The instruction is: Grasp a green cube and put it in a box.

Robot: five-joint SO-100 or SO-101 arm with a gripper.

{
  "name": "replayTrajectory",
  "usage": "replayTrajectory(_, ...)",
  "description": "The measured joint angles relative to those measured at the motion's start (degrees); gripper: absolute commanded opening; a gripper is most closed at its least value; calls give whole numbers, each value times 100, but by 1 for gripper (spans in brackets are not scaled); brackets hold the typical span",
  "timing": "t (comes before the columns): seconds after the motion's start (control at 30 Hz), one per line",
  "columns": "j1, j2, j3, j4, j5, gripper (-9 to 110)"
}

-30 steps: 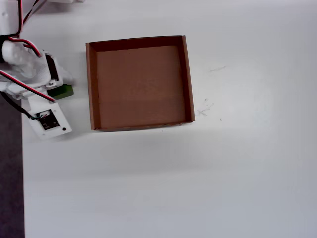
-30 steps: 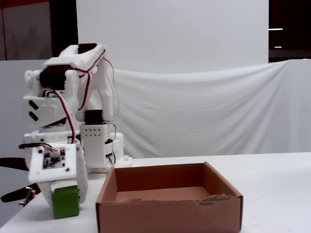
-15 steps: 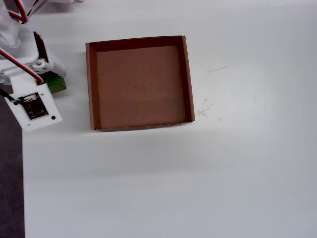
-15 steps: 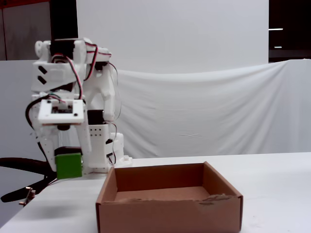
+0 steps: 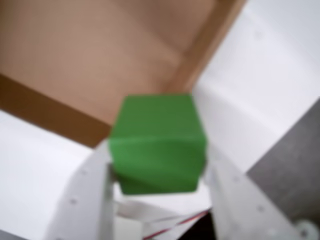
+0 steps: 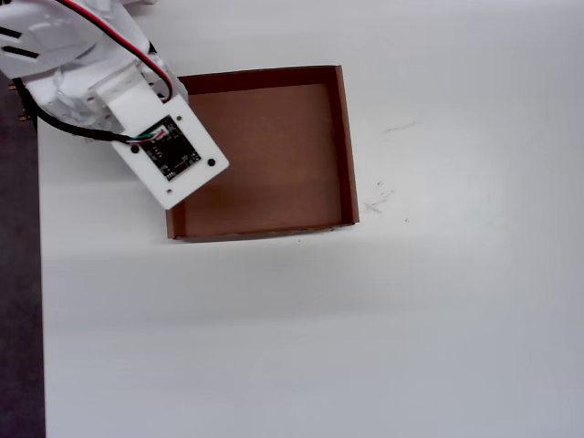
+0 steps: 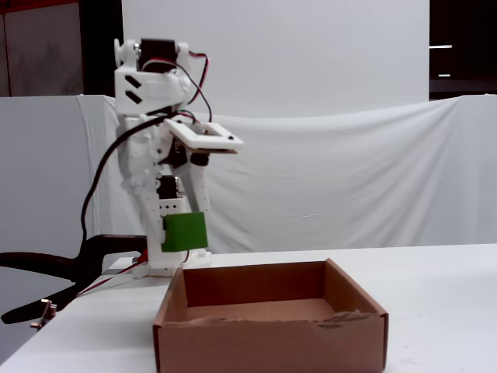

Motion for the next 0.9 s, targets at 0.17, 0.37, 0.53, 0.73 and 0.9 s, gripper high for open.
replayTrajectory(0.17,-334,-633,-246,-123,44,15)
replayTrajectory(0.37,-677,-1143,-246,-387,44,15)
replayTrajectory(0.53,-826,-1222,-176,-545,44,15)
replayTrajectory(0.73,-835,-1433,193,-1072,44,15)
replayTrajectory(0.9,-835,-1547,211,-1116,44,15)
